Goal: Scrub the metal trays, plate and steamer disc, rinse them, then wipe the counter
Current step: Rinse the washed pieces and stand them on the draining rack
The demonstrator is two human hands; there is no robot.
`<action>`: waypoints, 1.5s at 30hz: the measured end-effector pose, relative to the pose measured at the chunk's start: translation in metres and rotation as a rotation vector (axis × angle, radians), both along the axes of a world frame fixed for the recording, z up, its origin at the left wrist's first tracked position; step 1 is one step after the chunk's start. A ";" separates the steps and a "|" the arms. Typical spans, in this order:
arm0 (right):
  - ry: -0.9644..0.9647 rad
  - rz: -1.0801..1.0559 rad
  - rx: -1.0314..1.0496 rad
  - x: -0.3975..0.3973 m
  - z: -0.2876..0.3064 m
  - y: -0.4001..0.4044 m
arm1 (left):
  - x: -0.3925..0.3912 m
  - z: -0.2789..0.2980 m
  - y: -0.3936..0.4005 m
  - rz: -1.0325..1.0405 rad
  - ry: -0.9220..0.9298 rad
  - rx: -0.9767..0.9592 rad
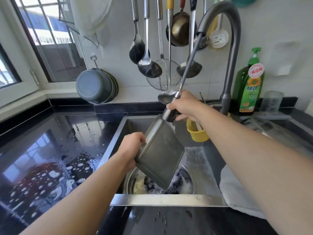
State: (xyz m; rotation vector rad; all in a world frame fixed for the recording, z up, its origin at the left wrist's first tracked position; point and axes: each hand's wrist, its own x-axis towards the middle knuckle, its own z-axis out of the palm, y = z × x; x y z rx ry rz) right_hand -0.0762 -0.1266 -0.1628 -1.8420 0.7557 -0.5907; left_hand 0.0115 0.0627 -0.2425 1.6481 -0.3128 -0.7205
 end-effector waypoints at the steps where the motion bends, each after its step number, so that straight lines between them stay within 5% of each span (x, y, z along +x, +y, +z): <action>1: -0.005 0.005 0.004 0.001 0.000 0.000 | -0.001 0.001 0.000 0.003 0.001 -0.004; 17: -0.066 0.129 0.179 -0.013 0.005 0.017 | 0.000 0.010 -0.037 0.062 0.255 -0.221; 25: 0.122 -0.008 0.006 -0.050 0.003 -0.001 | -0.001 0.007 -0.041 0.201 0.234 -0.180; 31: 0.275 -0.186 -0.219 -0.065 0.003 -0.015 | 0.001 0.005 -0.020 0.028 0.187 -0.179; 34: 0.331 -0.194 -0.273 -0.071 0.006 -0.019 | 0.007 0.003 -0.005 -0.196 -0.146 -0.053; 38: 0.372 -0.192 -0.287 -0.079 0.010 -0.023 | 0.015 0.001 0.010 -0.485 -1.159 0.357; 40: 0.360 -0.161 -0.234 -0.081 0.013 -0.021 | 0.019 -0.005 0.017 -0.656 -1.477 0.499; 45: 0.190 0.067 0.041 -0.076 0.017 0.004 | 0.045 -0.031 0.036 -0.787 -2.016 0.362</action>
